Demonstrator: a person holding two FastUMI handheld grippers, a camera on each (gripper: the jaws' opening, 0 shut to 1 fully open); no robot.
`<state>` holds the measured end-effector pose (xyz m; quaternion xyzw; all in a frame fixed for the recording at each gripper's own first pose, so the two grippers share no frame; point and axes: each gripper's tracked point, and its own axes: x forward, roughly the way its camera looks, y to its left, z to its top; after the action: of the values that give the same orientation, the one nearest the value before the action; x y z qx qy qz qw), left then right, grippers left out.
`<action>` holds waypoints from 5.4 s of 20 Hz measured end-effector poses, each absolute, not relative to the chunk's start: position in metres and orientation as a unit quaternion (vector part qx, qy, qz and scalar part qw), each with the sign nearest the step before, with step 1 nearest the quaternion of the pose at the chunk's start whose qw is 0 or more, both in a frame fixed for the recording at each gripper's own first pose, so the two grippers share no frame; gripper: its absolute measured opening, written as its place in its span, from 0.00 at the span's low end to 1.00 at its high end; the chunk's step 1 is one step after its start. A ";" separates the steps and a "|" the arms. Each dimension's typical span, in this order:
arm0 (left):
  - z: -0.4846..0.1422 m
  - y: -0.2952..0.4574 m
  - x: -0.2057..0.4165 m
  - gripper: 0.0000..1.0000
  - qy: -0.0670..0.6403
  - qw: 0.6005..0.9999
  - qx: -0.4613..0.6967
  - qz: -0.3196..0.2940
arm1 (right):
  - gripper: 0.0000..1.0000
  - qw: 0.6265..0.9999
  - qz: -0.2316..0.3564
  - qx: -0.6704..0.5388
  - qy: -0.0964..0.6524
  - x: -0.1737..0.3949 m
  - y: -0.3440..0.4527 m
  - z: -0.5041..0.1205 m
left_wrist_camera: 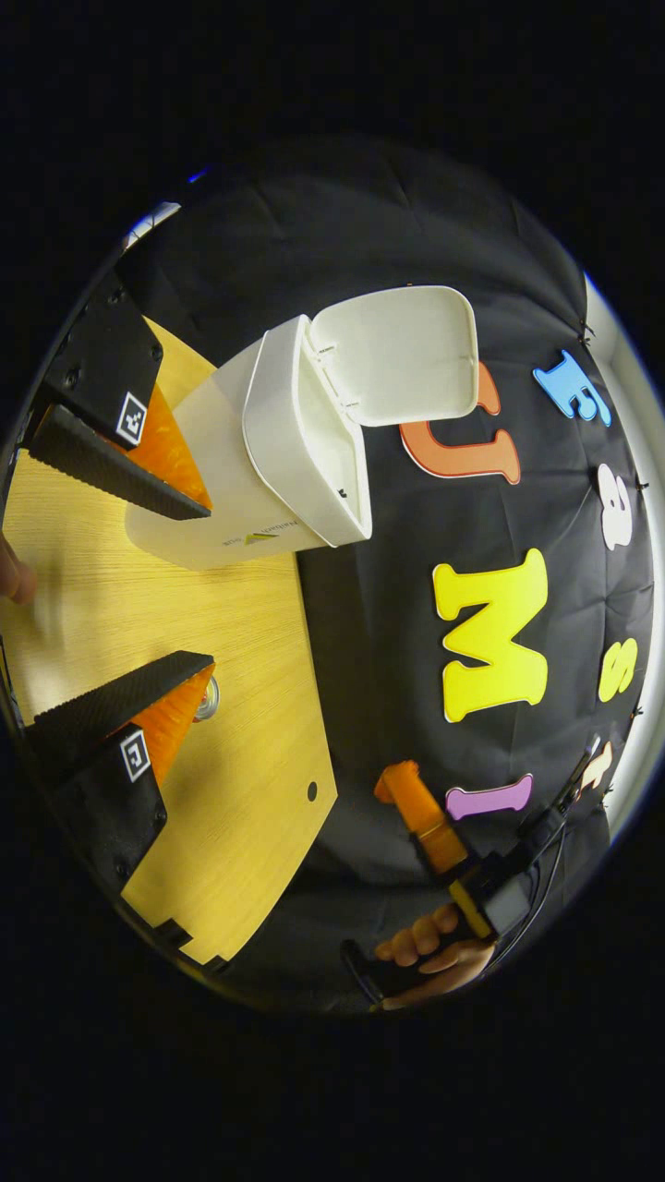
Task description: Press the lid of the desktop garbage bin to open it, pick up the crumpled paper on the desktop and throw it into the bin, then pick up the pop can on the desktop and drop it into the bin, and finally close the garbage bin lid.
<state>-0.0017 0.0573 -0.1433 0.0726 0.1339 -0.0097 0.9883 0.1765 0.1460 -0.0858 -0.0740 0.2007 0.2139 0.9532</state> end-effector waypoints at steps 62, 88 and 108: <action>-0.301 -0.042 0.065 0.95 0.230 0.963 0.071 -0.123 | 0.95 0.973 0.078 -0.010 0.217 0.172 0.078 -0.110; -0.303 -0.059 0.103 0.86 0.237 0.966 0.041 -0.095 | 0.95 0.955 0.079 -0.023 0.285 0.152 0.002 -0.181; -0.024 0.059 0.069 0.85 0.164 0.983 0.052 0.060 | 0.93 0.946 0.095 0.056 0.306 0.125 0.011 -0.229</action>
<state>0.0693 0.0586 -0.0235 0.0521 0.1642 0.0598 0.9832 0.1247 0.0105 -0.2294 0.0564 0.3056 0.0946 0.9458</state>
